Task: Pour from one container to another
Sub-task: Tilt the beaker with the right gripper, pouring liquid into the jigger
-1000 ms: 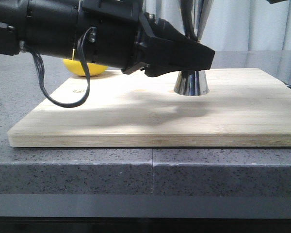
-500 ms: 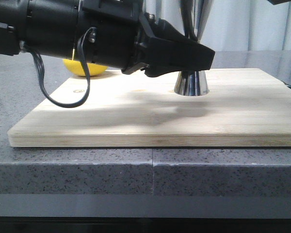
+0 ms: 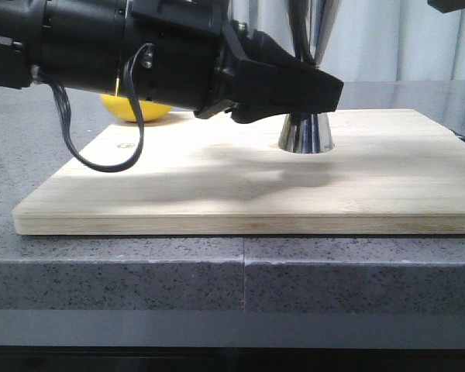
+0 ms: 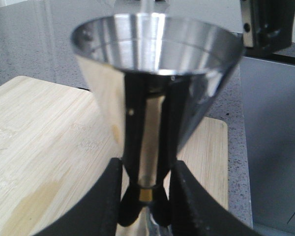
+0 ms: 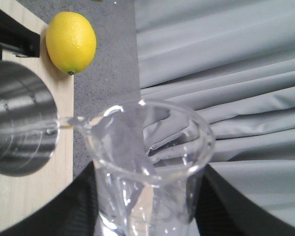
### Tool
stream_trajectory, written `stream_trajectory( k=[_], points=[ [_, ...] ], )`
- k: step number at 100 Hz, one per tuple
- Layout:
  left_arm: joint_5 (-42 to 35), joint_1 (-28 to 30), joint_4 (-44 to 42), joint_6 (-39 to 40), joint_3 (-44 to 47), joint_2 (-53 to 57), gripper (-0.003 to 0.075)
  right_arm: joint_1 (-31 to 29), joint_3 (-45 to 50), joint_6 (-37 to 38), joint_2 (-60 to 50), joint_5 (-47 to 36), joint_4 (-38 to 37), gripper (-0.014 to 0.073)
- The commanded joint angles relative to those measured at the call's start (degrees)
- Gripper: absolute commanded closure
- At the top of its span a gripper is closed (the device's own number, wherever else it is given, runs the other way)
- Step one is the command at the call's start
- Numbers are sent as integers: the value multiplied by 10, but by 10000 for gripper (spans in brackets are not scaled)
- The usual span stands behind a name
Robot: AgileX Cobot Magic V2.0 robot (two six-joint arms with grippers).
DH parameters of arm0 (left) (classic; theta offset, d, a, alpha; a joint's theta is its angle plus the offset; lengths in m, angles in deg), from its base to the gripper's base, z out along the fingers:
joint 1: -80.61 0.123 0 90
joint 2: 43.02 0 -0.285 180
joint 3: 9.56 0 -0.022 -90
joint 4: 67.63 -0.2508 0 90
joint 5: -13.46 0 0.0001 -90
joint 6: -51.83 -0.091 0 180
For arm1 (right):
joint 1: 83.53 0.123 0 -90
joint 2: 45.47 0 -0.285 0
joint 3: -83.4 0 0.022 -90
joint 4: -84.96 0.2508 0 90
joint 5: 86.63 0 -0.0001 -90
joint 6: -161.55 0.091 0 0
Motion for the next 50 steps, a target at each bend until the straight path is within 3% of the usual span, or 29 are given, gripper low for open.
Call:
stream_trajectory(
  k=[1, 50],
  points=[
    [-40, -3, 27, 4, -18, 31, 741, 0, -21, -3, -16, 1, 3, 352],
    [-40, -3, 27, 4, -18, 31, 741, 0, -21, -3, -16, 3, -41, 352]
  ],
)
